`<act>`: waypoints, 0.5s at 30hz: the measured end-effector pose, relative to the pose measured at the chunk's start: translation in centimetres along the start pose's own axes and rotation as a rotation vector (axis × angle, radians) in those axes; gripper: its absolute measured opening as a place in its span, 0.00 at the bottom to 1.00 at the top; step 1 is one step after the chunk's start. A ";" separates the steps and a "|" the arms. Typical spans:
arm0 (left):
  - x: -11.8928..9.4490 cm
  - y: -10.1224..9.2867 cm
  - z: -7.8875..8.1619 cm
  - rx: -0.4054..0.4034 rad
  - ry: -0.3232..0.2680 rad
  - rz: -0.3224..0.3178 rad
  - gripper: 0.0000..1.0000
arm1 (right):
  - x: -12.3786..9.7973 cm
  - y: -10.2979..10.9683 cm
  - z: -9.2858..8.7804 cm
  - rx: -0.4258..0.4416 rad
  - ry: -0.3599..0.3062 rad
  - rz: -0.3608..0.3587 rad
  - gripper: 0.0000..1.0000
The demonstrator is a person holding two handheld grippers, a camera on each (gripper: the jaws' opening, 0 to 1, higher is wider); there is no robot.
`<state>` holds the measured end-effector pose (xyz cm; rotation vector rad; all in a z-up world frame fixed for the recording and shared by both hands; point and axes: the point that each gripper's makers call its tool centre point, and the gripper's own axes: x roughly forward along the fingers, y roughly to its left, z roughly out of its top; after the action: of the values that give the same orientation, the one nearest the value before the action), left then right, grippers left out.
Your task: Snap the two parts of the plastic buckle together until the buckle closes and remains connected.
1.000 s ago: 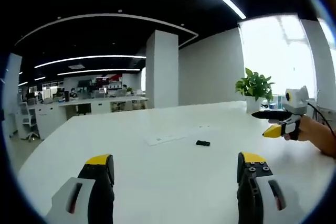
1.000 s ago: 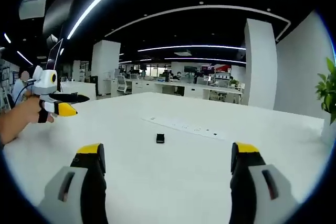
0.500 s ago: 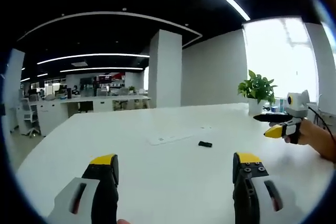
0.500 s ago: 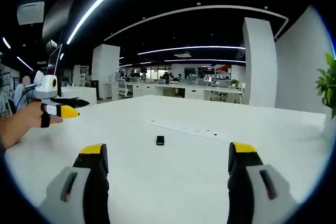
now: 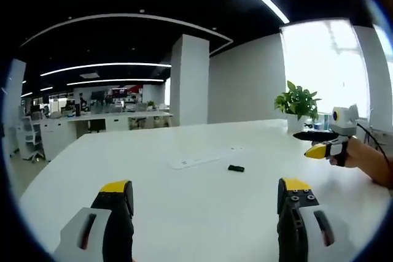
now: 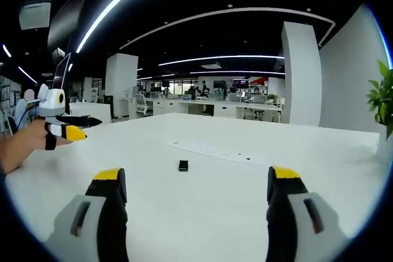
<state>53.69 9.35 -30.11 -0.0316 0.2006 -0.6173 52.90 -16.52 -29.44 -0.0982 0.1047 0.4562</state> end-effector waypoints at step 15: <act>0.0 -0.2 -0.4 0.008 0.033 -0.007 0.99 | 0.2 0.5 -0.4 -0.020 0.028 0.005 0.98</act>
<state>53.50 9.24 -30.46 -0.0142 0.2298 -0.6259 52.84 -16.08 -29.88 -0.1239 0.1278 0.4609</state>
